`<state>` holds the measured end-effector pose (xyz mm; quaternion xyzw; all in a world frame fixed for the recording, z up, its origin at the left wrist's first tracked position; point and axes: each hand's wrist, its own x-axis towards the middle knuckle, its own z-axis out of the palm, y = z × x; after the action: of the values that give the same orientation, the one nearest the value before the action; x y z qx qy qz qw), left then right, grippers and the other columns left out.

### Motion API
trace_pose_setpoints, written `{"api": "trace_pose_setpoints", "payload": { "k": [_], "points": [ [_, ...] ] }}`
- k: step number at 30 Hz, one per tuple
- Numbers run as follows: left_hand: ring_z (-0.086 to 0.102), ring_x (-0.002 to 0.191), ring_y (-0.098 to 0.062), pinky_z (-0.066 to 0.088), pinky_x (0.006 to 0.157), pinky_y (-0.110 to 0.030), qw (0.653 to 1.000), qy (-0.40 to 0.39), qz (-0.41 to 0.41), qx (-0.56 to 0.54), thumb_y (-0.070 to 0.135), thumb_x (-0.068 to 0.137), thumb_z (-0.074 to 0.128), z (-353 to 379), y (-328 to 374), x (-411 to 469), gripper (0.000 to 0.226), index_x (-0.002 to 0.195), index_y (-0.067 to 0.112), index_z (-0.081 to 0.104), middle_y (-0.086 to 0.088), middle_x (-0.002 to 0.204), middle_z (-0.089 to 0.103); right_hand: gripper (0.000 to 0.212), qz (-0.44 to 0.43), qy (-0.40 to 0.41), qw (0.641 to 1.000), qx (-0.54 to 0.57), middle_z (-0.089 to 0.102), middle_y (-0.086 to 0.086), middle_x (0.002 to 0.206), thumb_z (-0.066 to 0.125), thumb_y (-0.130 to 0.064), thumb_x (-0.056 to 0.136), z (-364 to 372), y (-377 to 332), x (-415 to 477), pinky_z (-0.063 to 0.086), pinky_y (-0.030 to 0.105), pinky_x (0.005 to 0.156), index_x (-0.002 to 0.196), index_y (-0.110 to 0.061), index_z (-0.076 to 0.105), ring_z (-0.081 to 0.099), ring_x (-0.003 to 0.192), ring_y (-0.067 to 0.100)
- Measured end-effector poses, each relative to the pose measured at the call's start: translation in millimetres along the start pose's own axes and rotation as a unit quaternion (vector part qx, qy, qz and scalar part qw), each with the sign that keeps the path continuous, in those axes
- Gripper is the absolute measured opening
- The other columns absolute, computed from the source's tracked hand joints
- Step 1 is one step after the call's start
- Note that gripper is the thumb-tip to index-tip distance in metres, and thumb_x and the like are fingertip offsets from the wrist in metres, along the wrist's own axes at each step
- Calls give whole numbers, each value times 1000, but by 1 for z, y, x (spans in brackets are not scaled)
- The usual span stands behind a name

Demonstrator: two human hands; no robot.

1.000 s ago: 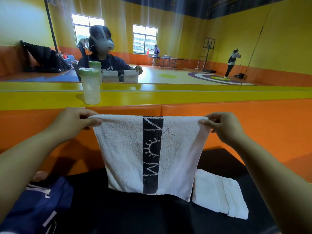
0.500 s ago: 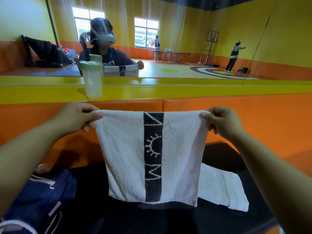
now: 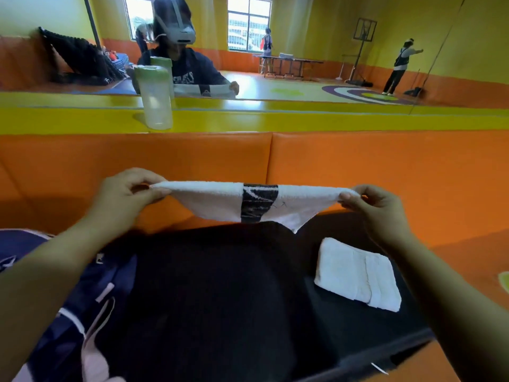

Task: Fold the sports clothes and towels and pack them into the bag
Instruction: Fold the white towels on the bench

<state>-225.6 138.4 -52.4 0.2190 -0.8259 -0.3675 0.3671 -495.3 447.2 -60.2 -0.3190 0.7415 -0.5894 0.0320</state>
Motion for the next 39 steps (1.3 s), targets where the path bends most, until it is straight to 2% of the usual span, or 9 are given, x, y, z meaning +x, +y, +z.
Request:
{"api": "trace_pose_setpoints", "payload": {
  "k": [6, 10, 13, 15, 19, 25, 29, 34, 39],
  "points": [
    [62, 77, 3, 44, 65, -5, 984, -134, -111, 47, 8, 75, 77, 10, -46, -98, 21, 74, 29, 74, 15, 89, 68, 14, 98, -152, 980, -80, 72, 10, 83, 71, -21, 82, -1, 57, -79, 54, 42, 87, 82, -8, 70, 68, 85, 27],
    [68, 67, -5, 49, 75, -16, 972, -176, -158, 12, 30, 66, 84, 13, -56, -152, 11, 73, 30, 75, 2, 77, 73, 39, 131, -195, 969, -75, 69, 9, 75, 72, -44, 67, 0, 78, -112, 58, 38, 76, 78, -7, 69, 69, 73, 24],
    [68, 57, -14, 52, 56, -16, 956, -173, -225, -69, 15, 75, 78, 13, -59, -182, 11, 65, 17, 76, -14, 69, 72, 51, 145, -251, 955, -68, 67, 6, 71, 74, -60, 64, -1, 89, -134, 55, 26, 63, 75, -10, 69, 64, 64, 15],
    [66, 55, -16, 51, 54, -18, 953, -197, -225, -52, 35, 70, 81, 12, -64, -193, 13, 70, 22, 76, -14, 64, 69, 50, 153, -270, 948, -71, 65, 4, 67, 74, -58, 68, 0, 94, -143, 50, 22, 59, 76, -9, 69, 60, 61, 14],
    [57, 47, -16, 46, 49, -18, 965, -177, -193, -1, 14, 81, 71, 21, -71, -190, 13, 75, 25, 74, -12, 56, 64, 27, 175, -234, 952, -94, 54, -1, 58, 68, -37, 81, 4, 105, -144, 41, 22, 52, 81, -10, 68, 49, 53, 9],
    [59, 54, -2, 44, 50, -9, 980, -130, -143, 43, 12, 88, 63, 51, -75, -138, 9, 87, 19, 69, 14, 67, 67, 15, 154, -164, 965, -135, 53, -1, 54, 64, -27, 89, 13, 112, -111, 41, 19, 47, 82, -15, 67, 46, 44, 7],
    [59, 55, -7, 43, 50, -14, 976, -112, -170, 75, 11, 88, 64, 71, -93, -95, 9, 87, 19, 69, 0, 71, 67, 12, 131, -141, 962, -196, 60, 3, 61, 61, -22, 92, 25, 122, -75, 48, 23, 52, 84, -16, 67, 54, 49, 11],
    [57, 53, -14, 38, 46, -18, 969, -107, -198, 104, 12, 86, 66, 94, -116, -61, 5, 86, 16, 69, -4, 66, 64, 8, 149, -116, 951, -244, 63, 2, 64, 60, -22, 91, 46, 134, -37, 38, 14, 45, 86, -18, 66, 53, 48, 10],
    [64, 53, -13, 49, 47, -22, 964, -86, -241, 78, 9, 85, 68, 112, -130, -37, 3, 84, 11, 67, -12, 68, 66, 12, 185, -101, 944, -255, 68, 5, 64, 60, -18, 90, 62, 145, -16, 42, 17, 49, 80, -16, 66, 60, 50, 16]
  ]
}}
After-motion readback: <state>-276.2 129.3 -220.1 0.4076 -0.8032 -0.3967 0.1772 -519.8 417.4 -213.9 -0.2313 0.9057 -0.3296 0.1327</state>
